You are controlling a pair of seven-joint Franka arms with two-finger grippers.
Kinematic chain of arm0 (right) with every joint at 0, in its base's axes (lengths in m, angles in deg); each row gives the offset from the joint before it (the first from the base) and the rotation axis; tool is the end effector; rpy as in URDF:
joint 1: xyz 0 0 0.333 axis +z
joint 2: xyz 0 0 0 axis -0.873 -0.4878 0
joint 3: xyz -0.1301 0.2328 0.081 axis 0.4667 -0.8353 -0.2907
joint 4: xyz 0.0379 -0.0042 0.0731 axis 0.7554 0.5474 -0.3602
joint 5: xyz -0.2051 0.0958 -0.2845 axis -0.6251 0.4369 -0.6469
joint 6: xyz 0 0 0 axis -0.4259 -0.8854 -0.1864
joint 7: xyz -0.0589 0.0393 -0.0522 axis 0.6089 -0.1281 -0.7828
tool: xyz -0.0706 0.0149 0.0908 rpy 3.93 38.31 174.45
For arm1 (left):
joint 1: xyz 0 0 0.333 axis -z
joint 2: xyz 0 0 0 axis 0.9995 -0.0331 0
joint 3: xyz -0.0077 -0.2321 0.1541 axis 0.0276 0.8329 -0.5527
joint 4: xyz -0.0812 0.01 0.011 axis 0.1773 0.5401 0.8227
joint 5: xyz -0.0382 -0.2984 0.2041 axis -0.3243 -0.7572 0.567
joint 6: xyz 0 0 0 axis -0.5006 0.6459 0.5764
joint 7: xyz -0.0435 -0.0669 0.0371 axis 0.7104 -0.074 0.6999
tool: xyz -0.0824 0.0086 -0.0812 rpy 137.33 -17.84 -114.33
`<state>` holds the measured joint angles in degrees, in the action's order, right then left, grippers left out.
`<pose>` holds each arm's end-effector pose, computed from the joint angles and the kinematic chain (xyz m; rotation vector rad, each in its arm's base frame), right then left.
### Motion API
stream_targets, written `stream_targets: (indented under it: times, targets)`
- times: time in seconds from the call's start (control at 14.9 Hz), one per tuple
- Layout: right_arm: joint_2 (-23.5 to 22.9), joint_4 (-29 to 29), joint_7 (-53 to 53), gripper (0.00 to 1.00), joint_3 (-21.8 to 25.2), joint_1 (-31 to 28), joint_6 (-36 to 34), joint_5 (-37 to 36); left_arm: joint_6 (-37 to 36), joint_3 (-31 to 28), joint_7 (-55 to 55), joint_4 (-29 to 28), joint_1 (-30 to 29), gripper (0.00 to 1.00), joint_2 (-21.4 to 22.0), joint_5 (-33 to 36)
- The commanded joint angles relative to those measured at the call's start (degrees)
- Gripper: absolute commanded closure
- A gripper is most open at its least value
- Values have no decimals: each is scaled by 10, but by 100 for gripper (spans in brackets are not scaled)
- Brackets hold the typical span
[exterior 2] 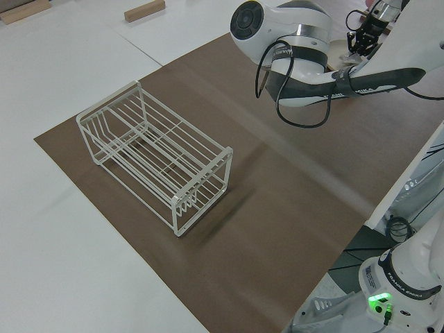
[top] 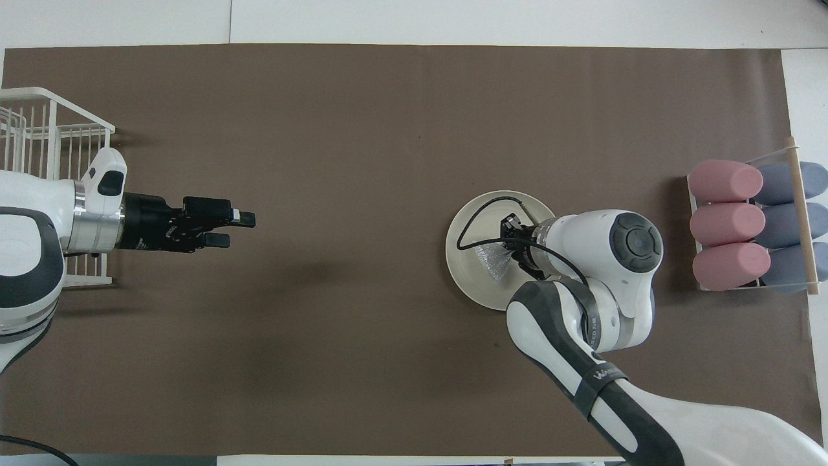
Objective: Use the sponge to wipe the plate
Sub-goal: 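Rub the cloth around the plate surface with the right gripper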
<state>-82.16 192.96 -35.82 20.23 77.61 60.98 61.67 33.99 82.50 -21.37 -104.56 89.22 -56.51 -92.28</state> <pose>0.4911 0.1625 0.2725 -2.5751 1.3459 0.0489 0.5012 -0.0826 0.3842 2.3488 0.2090 -0.1594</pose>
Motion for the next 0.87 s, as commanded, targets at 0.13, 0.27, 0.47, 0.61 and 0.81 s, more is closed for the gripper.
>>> stream_targets:
  times: [0.13,0.27,0.47,0.61,0.81]
  targets:
    - [-1,14,43,100,-5,-14,8,12,7,-1,9,6,4,0,-3,21]
    - [1,15,-7,100,-6,1,7,12,8,-1,7,5,5,0,-3,29]
    - [3,15,-132,100,-6,63,13,14,8,-1,6,5,6,0,-3,29]
    - [3,15,-167,100,-6,84,16,14,10,-1,10,5,6,0,-3,29]
    - [4,15,-169,100,-6,83,15,14,10,-1,11,4,6,0,-3,29]
